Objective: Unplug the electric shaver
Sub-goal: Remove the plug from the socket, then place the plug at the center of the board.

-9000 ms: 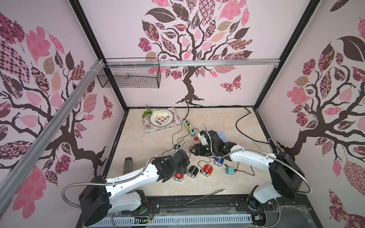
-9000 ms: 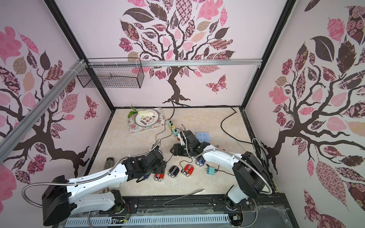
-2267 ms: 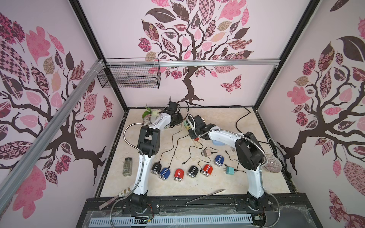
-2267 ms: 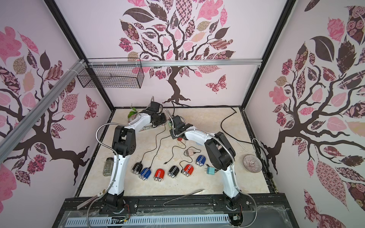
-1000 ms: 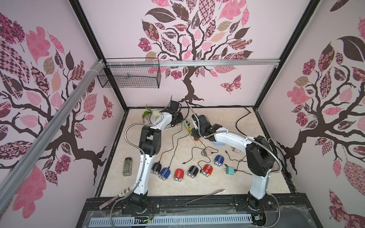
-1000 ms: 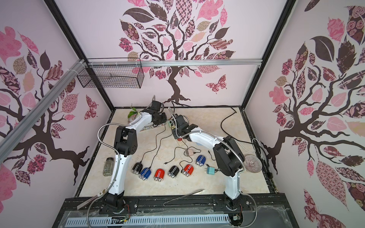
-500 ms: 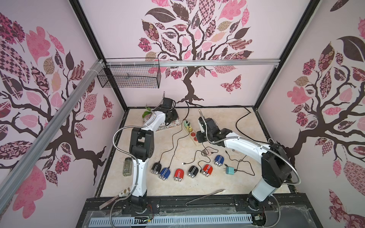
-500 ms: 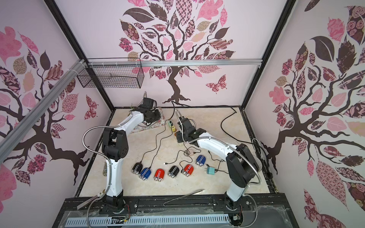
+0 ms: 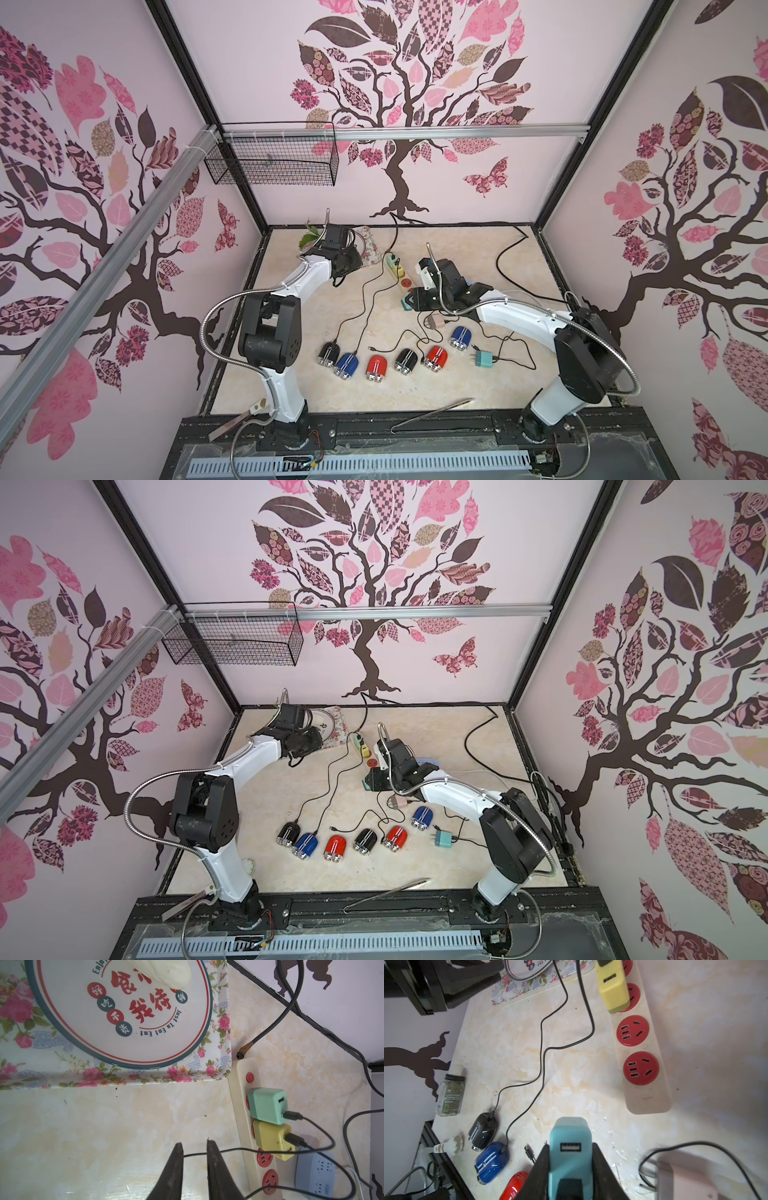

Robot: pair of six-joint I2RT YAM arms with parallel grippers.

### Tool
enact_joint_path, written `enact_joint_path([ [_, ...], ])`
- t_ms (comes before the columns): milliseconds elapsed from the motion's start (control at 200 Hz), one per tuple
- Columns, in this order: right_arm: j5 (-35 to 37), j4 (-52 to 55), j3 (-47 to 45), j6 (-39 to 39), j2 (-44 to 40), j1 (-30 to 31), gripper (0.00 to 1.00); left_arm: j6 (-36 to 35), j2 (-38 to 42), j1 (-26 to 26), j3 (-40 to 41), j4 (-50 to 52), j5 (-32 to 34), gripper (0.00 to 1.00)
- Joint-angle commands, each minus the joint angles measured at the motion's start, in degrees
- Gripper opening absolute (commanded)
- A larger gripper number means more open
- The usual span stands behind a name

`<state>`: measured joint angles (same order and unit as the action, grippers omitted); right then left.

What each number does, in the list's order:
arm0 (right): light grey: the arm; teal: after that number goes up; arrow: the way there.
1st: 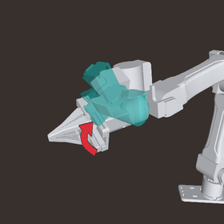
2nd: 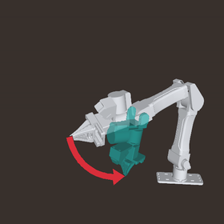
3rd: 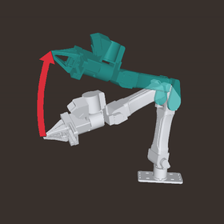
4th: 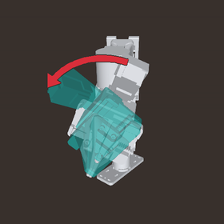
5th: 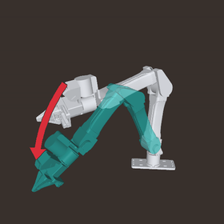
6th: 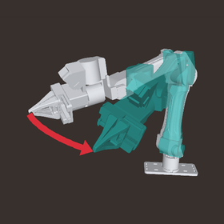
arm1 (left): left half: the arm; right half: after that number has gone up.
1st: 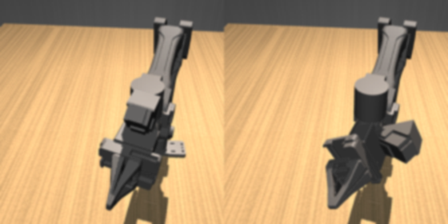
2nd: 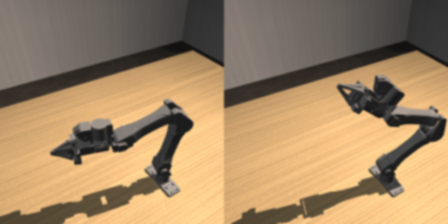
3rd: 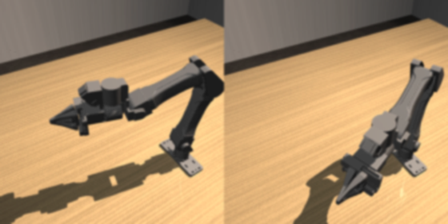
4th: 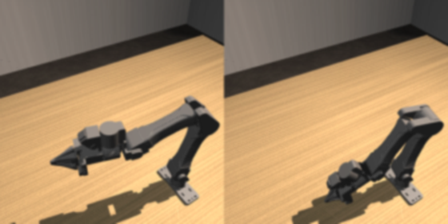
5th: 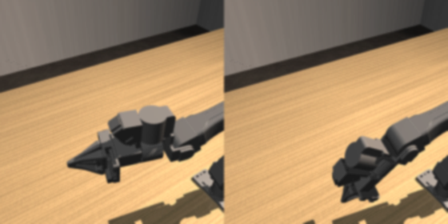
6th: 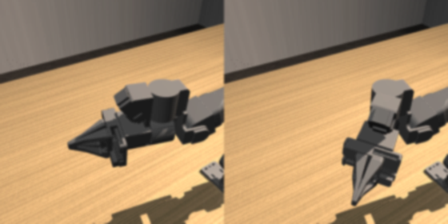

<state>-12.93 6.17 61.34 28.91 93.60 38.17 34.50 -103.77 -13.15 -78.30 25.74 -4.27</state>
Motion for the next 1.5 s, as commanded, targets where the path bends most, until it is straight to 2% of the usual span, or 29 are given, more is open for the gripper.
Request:
enact_joint_path([
  [0, -4.6, -5.3, -0.5, 3.6, 2.1, 0.1, 0.21, 0.2, 4.3, -0.6, 5.2, -3.3, 0.5, 0.23],
  [370, -7.3, -9.2, -4.4, 8.0, 4.5, 0.3, 0.2, -0.7, 13.1, -5.7, 13.9, -1.9, 3.7, 0.25],
  [870, -7.8, -12.7, -10.6, 10.5, 5.2, 0.2, 0.21, -1.7, 25.7, -8.5, 23.7, 0.5, 3.1, 0.27],
  [1270, -7.0, -11.5, -10.2, 9.1, 6.2, 0.1, 0.37, -1.4, 31.3, -9.5, 29.6, 2.7, 2.8, 0.42],
  [1385, -7.3, -11.2, -10.3, 8.6, 6.2, -0.5, 0.44, -1.4, 32.2, -10.1, 29.9, 3.6, 3.1, 0.45],
  [1495, -7.3, -10.7, -10.4, 7.9, 5.9, -1.1, 0.45, -1.2, 32.9, -10.4, 30.5, 4.0, 3.3, 0.45],
])
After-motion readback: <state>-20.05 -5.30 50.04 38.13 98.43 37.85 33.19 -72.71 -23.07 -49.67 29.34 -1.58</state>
